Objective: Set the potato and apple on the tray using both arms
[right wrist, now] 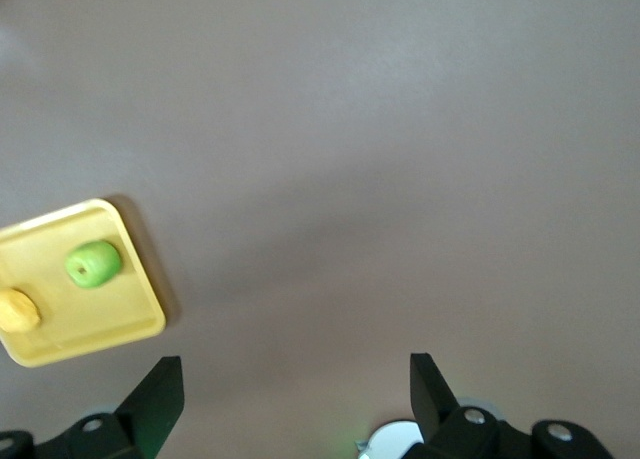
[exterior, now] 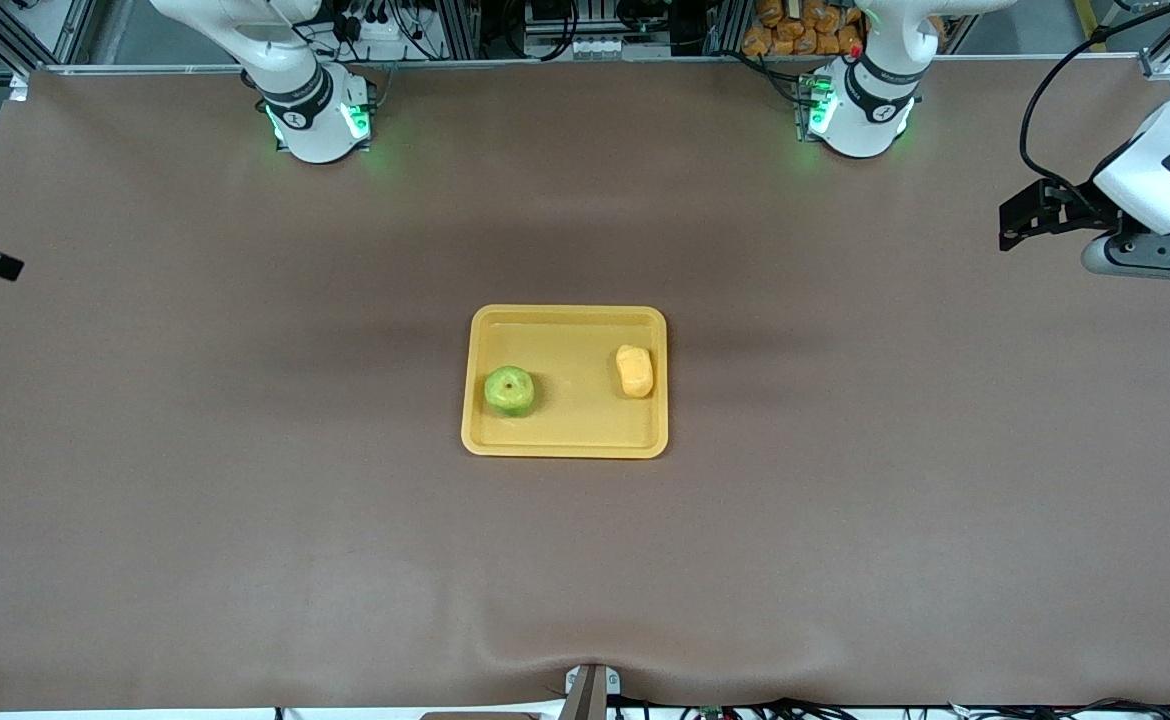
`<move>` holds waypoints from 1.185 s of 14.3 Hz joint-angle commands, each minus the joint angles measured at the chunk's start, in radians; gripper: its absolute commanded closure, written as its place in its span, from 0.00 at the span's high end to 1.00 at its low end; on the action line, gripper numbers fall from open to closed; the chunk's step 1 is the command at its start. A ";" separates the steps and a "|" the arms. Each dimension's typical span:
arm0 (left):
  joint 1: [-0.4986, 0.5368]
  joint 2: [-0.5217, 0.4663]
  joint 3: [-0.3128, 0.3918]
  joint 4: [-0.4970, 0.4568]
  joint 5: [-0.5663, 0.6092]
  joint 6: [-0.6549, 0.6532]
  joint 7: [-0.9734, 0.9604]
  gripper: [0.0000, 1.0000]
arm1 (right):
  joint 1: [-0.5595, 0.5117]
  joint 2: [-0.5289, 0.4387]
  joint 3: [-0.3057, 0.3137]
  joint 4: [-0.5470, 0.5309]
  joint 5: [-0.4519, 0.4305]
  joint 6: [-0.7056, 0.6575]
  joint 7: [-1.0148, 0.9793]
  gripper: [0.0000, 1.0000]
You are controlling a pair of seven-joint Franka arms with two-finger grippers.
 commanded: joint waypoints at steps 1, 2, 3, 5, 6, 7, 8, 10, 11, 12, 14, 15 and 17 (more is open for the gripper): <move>0.010 -0.013 -0.008 -0.010 0.016 0.006 0.023 1.00 | 0.073 -0.157 -0.004 -0.196 -0.081 0.067 -0.017 1.00; 0.008 -0.015 -0.008 -0.010 0.018 0.006 0.023 1.00 | 0.081 -0.184 -0.003 -0.219 -0.088 0.085 -0.017 1.00; 0.008 -0.016 -0.008 -0.010 0.018 0.006 0.023 1.00 | 0.081 -0.194 -0.005 -0.223 -0.088 0.088 -0.020 1.00; 0.010 -0.015 -0.009 -0.011 0.018 0.004 0.023 1.00 | 0.072 -0.190 -0.026 -0.206 -0.088 0.091 -0.133 1.00; 0.010 -0.016 -0.008 -0.011 0.018 0.004 0.023 1.00 | 0.079 -0.185 -0.052 -0.183 -0.083 0.088 -0.222 1.00; 0.010 -0.016 -0.008 -0.013 0.018 0.004 0.023 1.00 | 0.081 -0.178 -0.062 -0.166 -0.086 0.091 -0.309 1.00; 0.008 -0.016 -0.008 -0.011 0.018 0.004 0.023 1.00 | 0.079 -0.170 -0.062 -0.151 -0.088 0.094 -0.335 1.00; 0.008 -0.016 -0.008 -0.011 0.018 0.004 0.023 1.00 | 0.070 -0.167 -0.065 -0.138 -0.088 0.146 -0.335 1.00; 0.008 -0.015 -0.008 -0.010 0.019 0.006 0.024 1.00 | 0.069 -0.167 -0.068 -0.140 -0.085 0.169 -0.335 1.00; 0.008 -0.015 -0.008 -0.010 0.018 0.006 0.023 1.00 | 0.069 -0.167 -0.068 -0.144 -0.076 0.171 -0.336 1.00; 0.010 -0.015 -0.008 -0.011 0.018 0.006 0.024 1.00 | 0.081 -0.167 -0.063 -0.144 -0.076 0.159 -0.336 1.00; 0.011 -0.012 -0.008 -0.011 0.018 0.006 0.023 1.00 | 0.078 -0.165 -0.068 -0.144 -0.066 0.136 -0.338 1.00; 0.013 -0.012 -0.008 -0.011 0.018 0.006 0.024 1.00 | 0.079 -0.167 -0.085 -0.144 -0.040 0.119 -0.335 1.00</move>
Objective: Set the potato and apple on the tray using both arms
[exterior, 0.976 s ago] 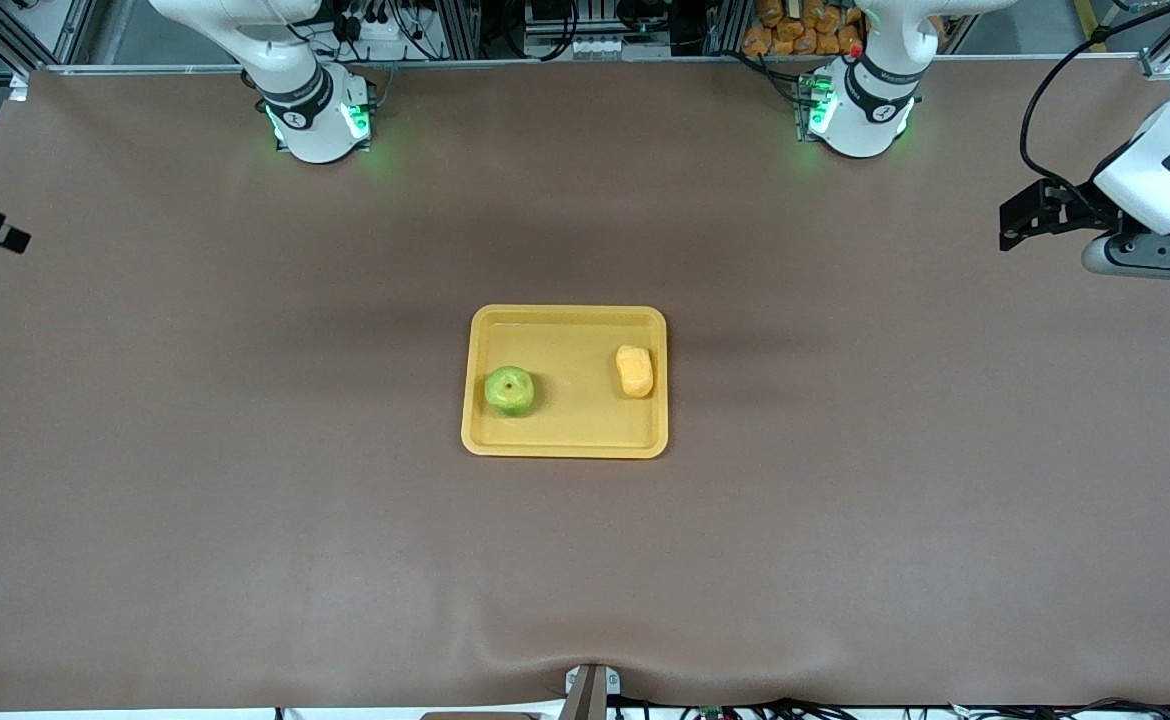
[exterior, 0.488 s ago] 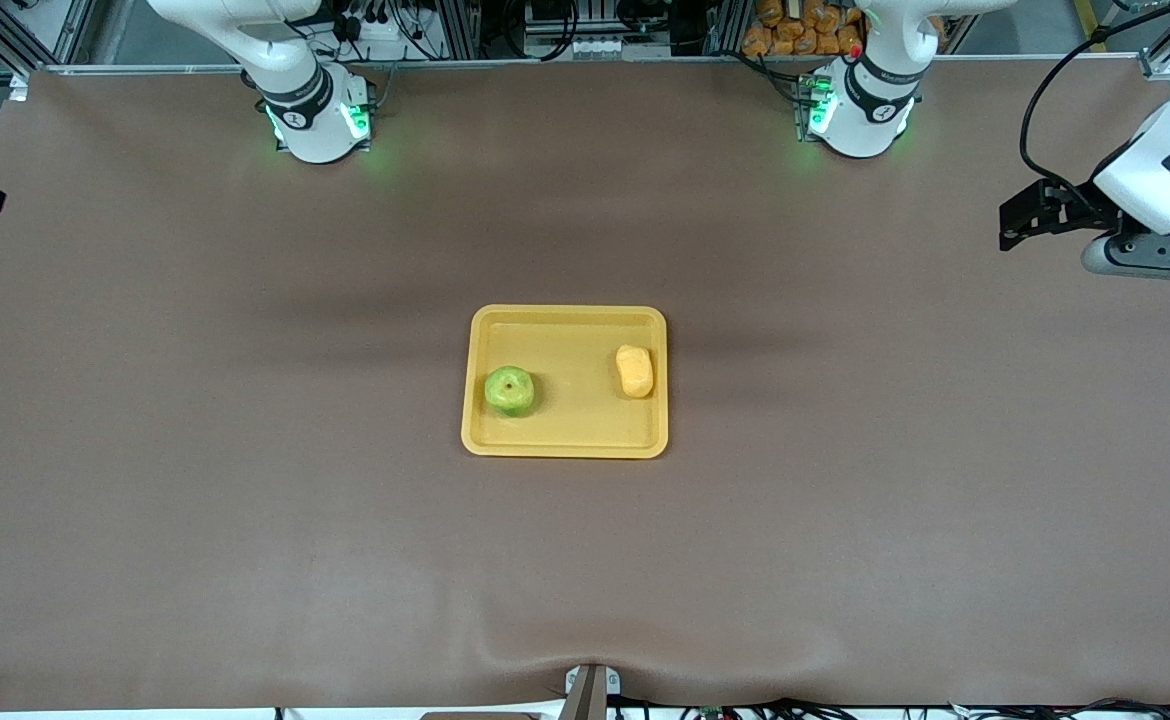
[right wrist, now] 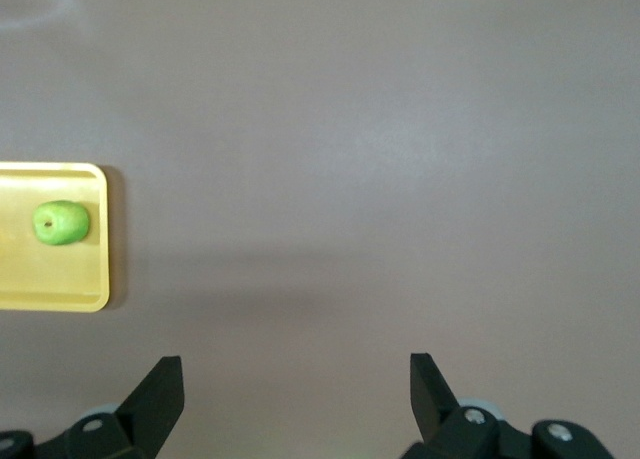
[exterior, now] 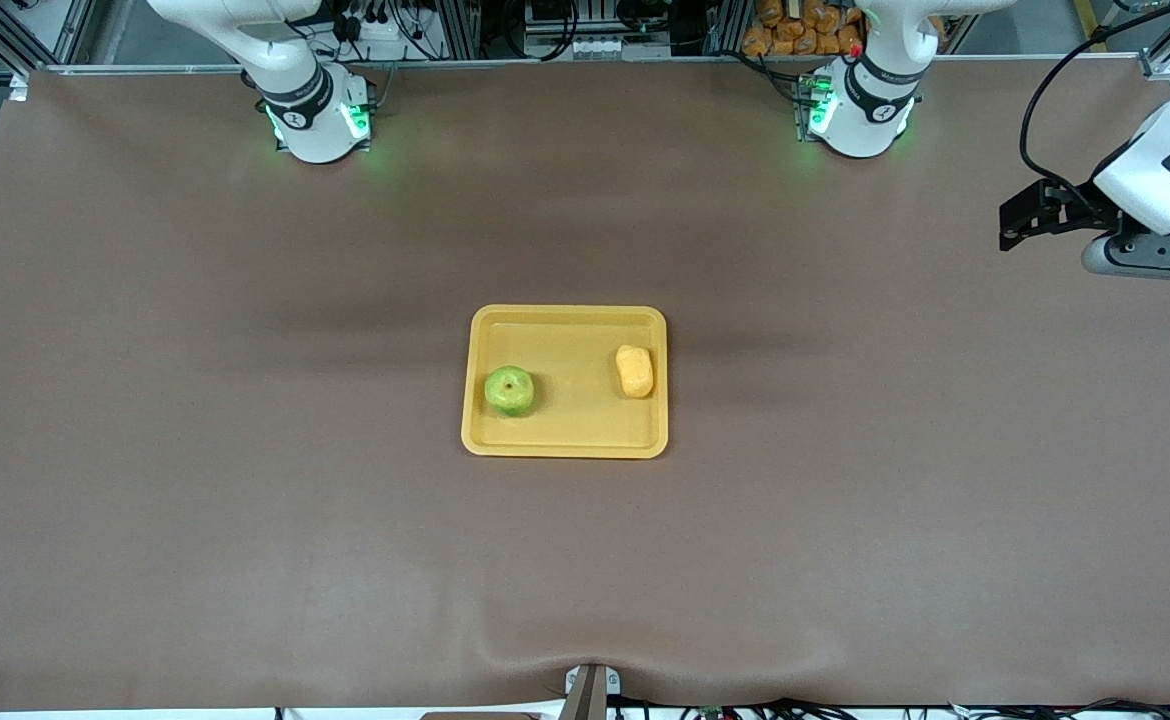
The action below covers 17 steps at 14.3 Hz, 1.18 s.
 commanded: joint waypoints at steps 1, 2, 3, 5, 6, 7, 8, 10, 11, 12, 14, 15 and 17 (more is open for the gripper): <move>0.012 -0.012 -0.008 -0.012 0.018 0.006 0.024 1.00 | 0.007 0.000 -0.021 0.008 0.021 -0.034 -0.011 1.00; 0.011 -0.012 -0.008 -0.012 0.018 0.006 0.024 1.00 | 0.007 -0.002 -0.018 0.008 0.011 -0.072 -0.014 1.00; 0.011 -0.012 -0.008 -0.009 0.018 0.007 0.024 1.00 | 0.007 -0.002 -0.012 0.010 0.007 -0.075 -0.016 1.00; 0.011 -0.012 -0.008 -0.011 0.018 0.012 0.024 1.00 | 0.005 -0.003 0.040 0.011 -0.031 -0.074 -0.016 1.00; 0.012 -0.012 -0.008 -0.012 0.018 0.013 0.024 1.00 | -0.002 -0.003 0.067 0.013 -0.064 -0.074 -0.013 1.00; 0.012 -0.012 -0.006 -0.012 0.018 0.013 0.026 1.00 | -0.004 -0.003 0.072 0.013 -0.069 -0.074 -0.013 1.00; 0.012 -0.012 -0.006 -0.012 0.018 0.013 0.029 1.00 | -0.005 -0.003 0.072 0.013 -0.063 -0.074 -0.013 1.00; 0.012 -0.012 -0.006 -0.012 0.018 0.015 0.029 1.00 | -0.005 -0.005 0.072 0.011 -0.060 -0.074 -0.011 1.00; 0.012 -0.012 -0.006 -0.014 0.018 0.021 0.029 1.00 | -0.004 -0.005 0.072 0.010 -0.059 -0.071 -0.011 1.00; 0.012 -0.012 -0.006 -0.015 0.018 0.023 0.029 1.00 | -0.004 -0.005 0.071 0.010 -0.058 -0.072 -0.013 1.00; 0.012 -0.012 -0.006 -0.017 0.018 0.029 0.029 1.00 | -0.004 -0.005 0.068 0.007 -0.058 -0.072 -0.011 1.00; 0.012 -0.013 -0.006 -0.017 0.018 0.029 0.027 1.00 | -0.004 -0.005 0.065 0.007 -0.058 -0.074 -0.011 1.00; 0.012 -0.015 -0.006 -0.018 0.018 0.029 0.027 1.00 | 0.001 -0.006 0.069 0.007 -0.062 -0.075 -0.014 1.00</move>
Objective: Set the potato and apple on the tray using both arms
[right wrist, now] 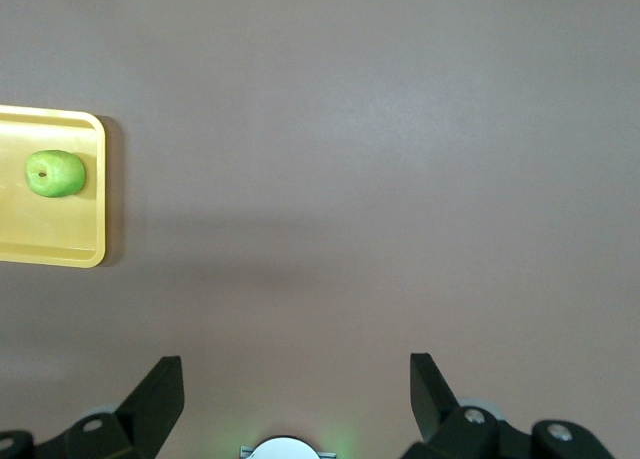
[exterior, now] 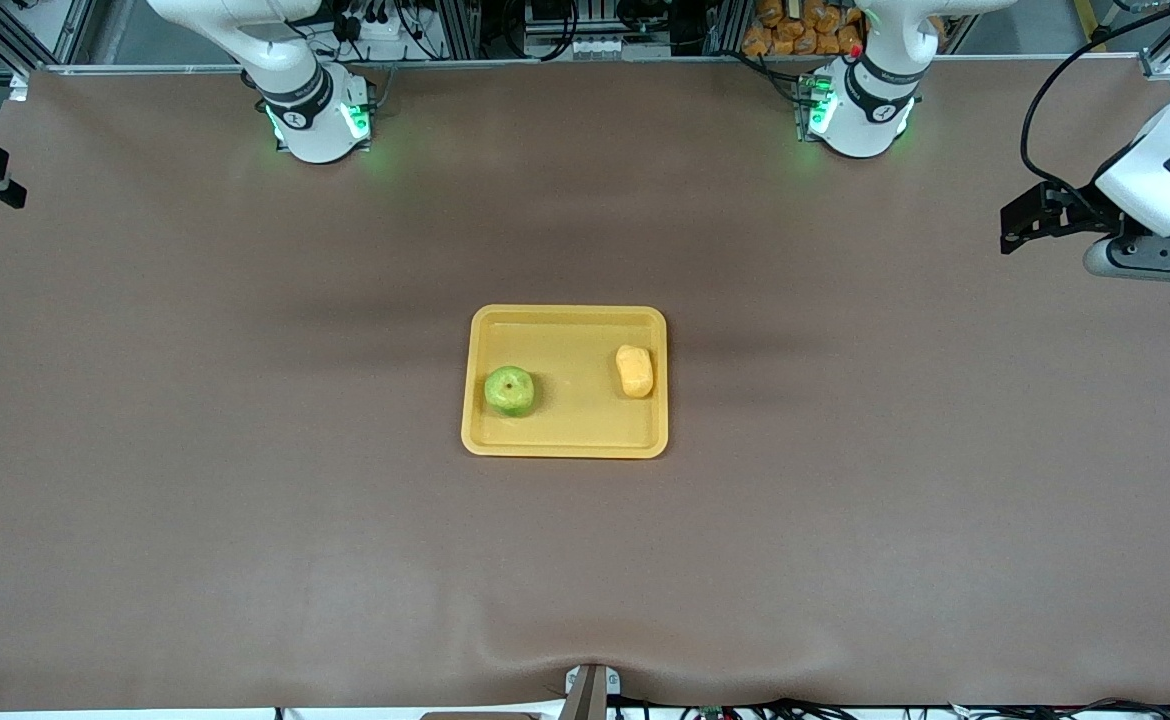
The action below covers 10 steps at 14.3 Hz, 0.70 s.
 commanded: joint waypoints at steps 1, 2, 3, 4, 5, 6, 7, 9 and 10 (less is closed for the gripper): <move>0.011 -0.018 -0.007 -0.017 0.018 0.012 0.026 1.00 | 0.001 -0.006 0.005 0.007 -0.022 -0.015 -0.003 1.00; 0.011 -0.018 -0.007 -0.017 0.018 0.012 0.028 1.00 | 0.000 -0.006 0.004 0.005 -0.022 -0.017 -0.003 1.00; 0.011 -0.018 -0.007 -0.017 0.018 0.012 0.028 1.00 | 0.000 -0.005 0.004 0.007 -0.022 -0.020 -0.003 1.00; 0.011 -0.018 -0.007 -0.017 0.018 0.012 0.026 1.00 | 0.001 -0.005 0.002 0.007 -0.022 -0.020 -0.003 1.00; 0.011 -0.018 -0.007 -0.017 0.018 0.012 0.026 1.00 | 0.001 -0.005 0.002 0.007 -0.022 -0.018 -0.003 1.00; 0.011 -0.018 -0.007 -0.017 0.018 0.012 0.026 1.00 | 0.001 -0.003 0.002 0.007 -0.022 -0.018 -0.003 1.00; 0.011 -0.018 -0.007 -0.017 0.018 0.012 0.026 1.00 | 0.000 -0.002 0.001 0.007 -0.019 -0.018 -0.003 1.00; 0.011 -0.016 -0.007 -0.017 0.018 0.012 0.026 1.00 | -0.008 -0.002 0.002 0.005 -0.017 -0.018 -0.001 1.00; 0.011 -0.016 -0.007 -0.017 0.018 0.012 0.026 1.00 | -0.010 -0.002 0.002 0.005 -0.017 -0.020 -0.001 1.00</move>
